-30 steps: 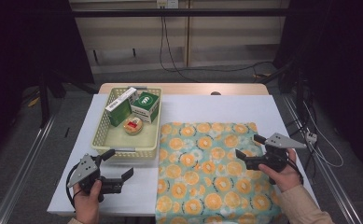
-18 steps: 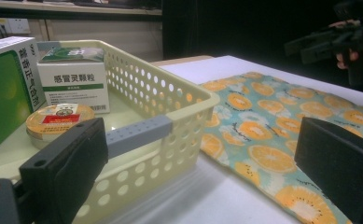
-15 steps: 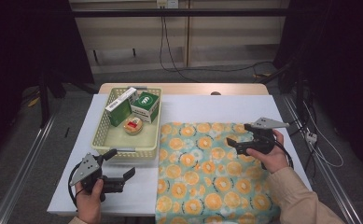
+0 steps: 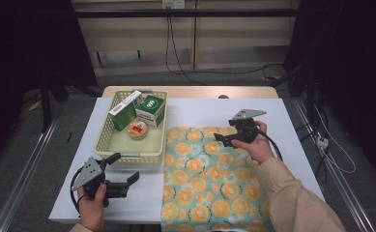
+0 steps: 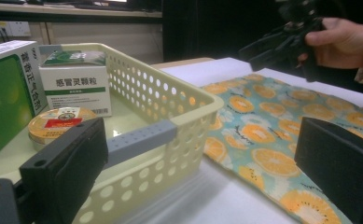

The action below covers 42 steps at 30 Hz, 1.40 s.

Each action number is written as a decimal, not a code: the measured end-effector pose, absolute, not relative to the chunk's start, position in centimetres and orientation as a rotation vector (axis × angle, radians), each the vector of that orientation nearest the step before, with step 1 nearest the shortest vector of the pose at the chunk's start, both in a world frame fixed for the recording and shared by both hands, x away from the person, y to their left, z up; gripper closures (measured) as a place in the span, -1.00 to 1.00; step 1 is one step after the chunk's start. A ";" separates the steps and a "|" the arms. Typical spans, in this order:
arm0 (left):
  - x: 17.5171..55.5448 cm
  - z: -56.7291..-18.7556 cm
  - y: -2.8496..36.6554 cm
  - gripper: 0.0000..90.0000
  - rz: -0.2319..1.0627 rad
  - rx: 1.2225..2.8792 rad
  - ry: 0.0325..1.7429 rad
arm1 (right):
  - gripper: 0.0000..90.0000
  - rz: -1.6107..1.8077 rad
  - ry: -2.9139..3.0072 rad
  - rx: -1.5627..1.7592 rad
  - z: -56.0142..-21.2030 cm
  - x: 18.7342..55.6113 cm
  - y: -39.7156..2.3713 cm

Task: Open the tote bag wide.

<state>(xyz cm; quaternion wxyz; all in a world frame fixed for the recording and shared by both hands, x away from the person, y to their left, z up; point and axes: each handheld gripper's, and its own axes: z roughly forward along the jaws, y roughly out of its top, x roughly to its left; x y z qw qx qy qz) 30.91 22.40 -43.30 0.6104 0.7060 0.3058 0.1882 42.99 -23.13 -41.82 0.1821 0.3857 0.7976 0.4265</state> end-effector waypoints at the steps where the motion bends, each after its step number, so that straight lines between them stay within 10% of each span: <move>1: 30.9 -43.3 22.4 -0.95 0.435 1.627 0.708 | -0.61 1.202 2.262 1.087 -42.1 43.3 -22.8; 21: 31.2 -43.4 22.2 -0.94 0.426 1.635 0.698 | -0.20 1.039 2.393 1.114 -46.6 49.0 -20.6; 31: 31.1 -43.3 22.0 -0.94 0.431 1.642 0.688 | 0.92 1.063 2.444 1.078 -46.2 48.2 -20.9; 42: 30.9 -43.3 22.1 -0.94 0.427 1.647 0.695 | 1.00 1.044 2.384 1.131 -45.0 48.8 -21.9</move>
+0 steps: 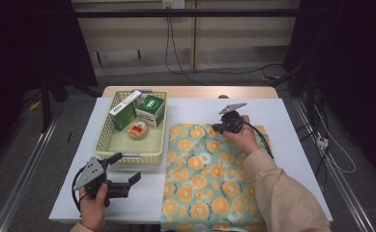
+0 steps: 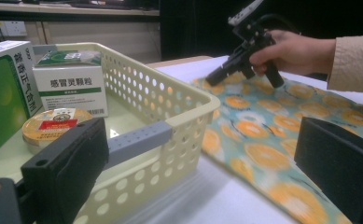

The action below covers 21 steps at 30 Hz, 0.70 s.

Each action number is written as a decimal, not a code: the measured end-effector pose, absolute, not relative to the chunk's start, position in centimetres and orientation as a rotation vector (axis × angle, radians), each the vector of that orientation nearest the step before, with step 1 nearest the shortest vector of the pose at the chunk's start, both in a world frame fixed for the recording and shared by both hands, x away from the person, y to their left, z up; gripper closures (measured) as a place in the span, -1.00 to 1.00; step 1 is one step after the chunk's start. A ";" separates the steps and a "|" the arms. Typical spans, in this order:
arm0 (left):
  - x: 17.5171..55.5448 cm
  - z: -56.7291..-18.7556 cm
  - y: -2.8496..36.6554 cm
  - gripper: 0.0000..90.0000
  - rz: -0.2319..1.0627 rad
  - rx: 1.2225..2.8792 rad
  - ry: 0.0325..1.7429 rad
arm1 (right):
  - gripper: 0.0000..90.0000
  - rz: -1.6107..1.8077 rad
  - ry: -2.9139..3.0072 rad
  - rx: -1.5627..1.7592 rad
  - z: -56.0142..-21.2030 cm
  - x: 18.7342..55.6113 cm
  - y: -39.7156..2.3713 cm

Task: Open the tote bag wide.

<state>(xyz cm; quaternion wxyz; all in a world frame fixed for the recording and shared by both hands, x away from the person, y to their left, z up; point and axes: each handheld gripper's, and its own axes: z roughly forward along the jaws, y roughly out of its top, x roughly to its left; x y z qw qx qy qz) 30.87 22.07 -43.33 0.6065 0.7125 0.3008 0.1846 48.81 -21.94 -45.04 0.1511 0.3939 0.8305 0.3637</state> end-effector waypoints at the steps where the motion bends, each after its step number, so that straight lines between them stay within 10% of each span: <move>1: 30.8 -43.3 22.1 -0.94 0.425 1.643 0.700 | 1.00 1.041 2.366 1.146 -44.7 49.2 -22.5; 13: 30.6 -43.1 21.5 -0.94 0.409 1.639 0.694 | 0.99 1.010 1.996 1.422 -42.8 54.7 -31.3; 16: 30.6 -42.9 21.3 -0.94 0.414 1.640 0.683 | 0.22 0.958 1.947 1.428 -42.8 55.0 -31.9; 21: 30.6 -43.0 21.2 -0.94 0.409 1.645 0.683 | -0.14 0.978 2.022 1.378 -42.7 53.5 -32.1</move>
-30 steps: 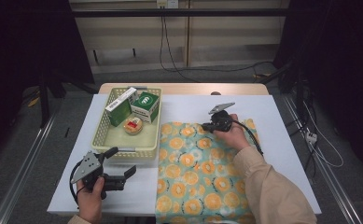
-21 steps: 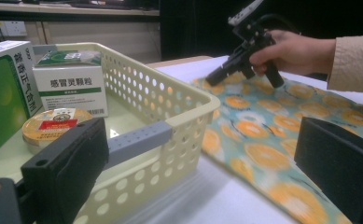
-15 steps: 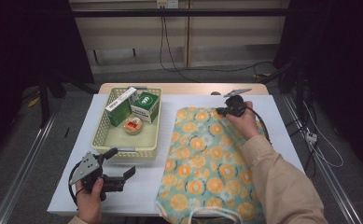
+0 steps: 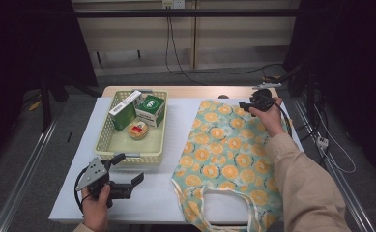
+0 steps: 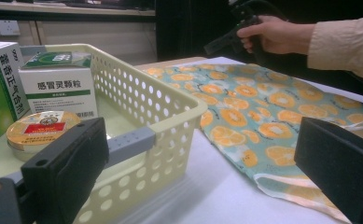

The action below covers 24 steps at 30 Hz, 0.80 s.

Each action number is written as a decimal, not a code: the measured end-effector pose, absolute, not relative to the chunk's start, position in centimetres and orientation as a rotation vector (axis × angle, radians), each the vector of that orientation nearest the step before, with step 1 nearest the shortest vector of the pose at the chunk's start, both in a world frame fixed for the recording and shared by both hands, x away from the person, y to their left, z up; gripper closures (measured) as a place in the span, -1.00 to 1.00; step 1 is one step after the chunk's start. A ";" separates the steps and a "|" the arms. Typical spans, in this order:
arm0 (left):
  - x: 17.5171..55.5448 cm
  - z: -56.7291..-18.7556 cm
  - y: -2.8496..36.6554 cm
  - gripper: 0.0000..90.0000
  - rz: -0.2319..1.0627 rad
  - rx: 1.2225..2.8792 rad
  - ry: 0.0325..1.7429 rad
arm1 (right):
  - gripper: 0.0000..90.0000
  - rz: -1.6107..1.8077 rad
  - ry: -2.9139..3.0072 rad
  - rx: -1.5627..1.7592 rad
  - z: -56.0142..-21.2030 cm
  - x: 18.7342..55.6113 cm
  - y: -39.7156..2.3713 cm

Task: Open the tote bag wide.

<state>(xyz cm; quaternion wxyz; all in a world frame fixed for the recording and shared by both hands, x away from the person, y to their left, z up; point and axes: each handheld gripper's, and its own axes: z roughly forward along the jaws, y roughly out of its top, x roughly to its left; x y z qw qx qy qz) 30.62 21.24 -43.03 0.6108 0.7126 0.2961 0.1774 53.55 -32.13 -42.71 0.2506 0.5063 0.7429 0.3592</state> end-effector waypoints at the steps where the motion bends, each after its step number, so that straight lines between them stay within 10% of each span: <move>1: 30.6 -43.0 21.3 -0.94 0.410 1.643 0.684 | -0.23 0.982 2.036 1.374 -42.7 53.0 -32.2; 24: 31.0 -43.3 21.0 -0.94 0.415 1.670 0.684 | -0.49 1.123 2.408 1.077 -42.2 35.2 -26.8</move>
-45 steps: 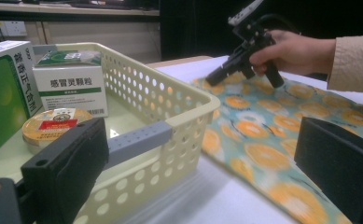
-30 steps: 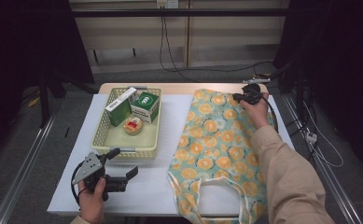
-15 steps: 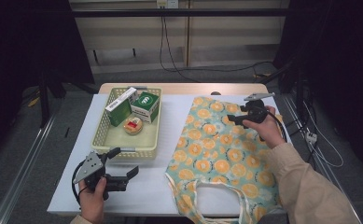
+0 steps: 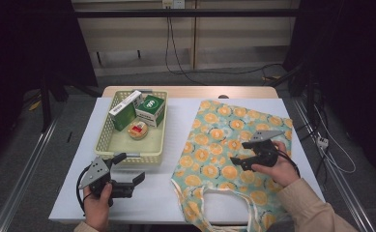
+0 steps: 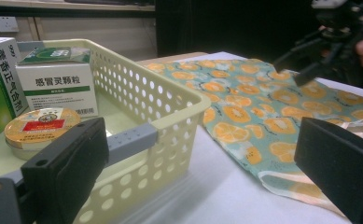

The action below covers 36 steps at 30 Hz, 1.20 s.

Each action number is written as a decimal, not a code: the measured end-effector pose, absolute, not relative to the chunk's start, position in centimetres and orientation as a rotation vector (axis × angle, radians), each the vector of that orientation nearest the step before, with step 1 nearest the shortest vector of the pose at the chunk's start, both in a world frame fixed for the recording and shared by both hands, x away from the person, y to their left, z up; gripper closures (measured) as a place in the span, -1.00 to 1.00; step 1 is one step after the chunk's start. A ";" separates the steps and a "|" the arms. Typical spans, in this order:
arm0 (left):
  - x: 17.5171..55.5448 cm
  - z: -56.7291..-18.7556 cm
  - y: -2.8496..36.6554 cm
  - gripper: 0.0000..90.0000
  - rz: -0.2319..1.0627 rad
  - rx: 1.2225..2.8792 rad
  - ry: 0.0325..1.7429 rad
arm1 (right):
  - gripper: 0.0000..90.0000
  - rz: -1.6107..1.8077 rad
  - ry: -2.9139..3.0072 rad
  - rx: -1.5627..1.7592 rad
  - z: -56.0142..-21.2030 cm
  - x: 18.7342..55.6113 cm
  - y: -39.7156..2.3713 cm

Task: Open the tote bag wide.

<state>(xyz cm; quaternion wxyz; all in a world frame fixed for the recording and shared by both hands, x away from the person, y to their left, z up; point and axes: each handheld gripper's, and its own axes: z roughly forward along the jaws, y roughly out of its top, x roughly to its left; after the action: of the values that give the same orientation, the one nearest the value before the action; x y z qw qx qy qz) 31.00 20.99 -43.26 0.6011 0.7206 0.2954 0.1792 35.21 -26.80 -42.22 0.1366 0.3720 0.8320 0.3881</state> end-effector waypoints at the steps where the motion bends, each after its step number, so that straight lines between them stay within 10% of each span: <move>1: 31.0 -43.3 21.0 -0.94 0.414 1.671 0.683 | -0.49 1.127 2.414 1.067 -42.3 34.6 -26.6; 12: 31.0 -43.2 21.0 -0.94 0.415 1.666 0.676 | -0.41 1.160 2.519 0.969 -42.9 30.1 -24.6; 36: 30.9 -43.1 20.8 -0.94 0.410 1.678 0.671 | 0.91 1.072 2.668 0.807 -44.9 29.5 -22.1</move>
<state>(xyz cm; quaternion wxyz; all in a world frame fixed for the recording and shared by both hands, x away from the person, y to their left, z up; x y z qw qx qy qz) 30.93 20.84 -43.15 0.6005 0.7241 0.2895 0.1770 29.48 -22.14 -44.93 0.0774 0.2695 0.8907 0.3579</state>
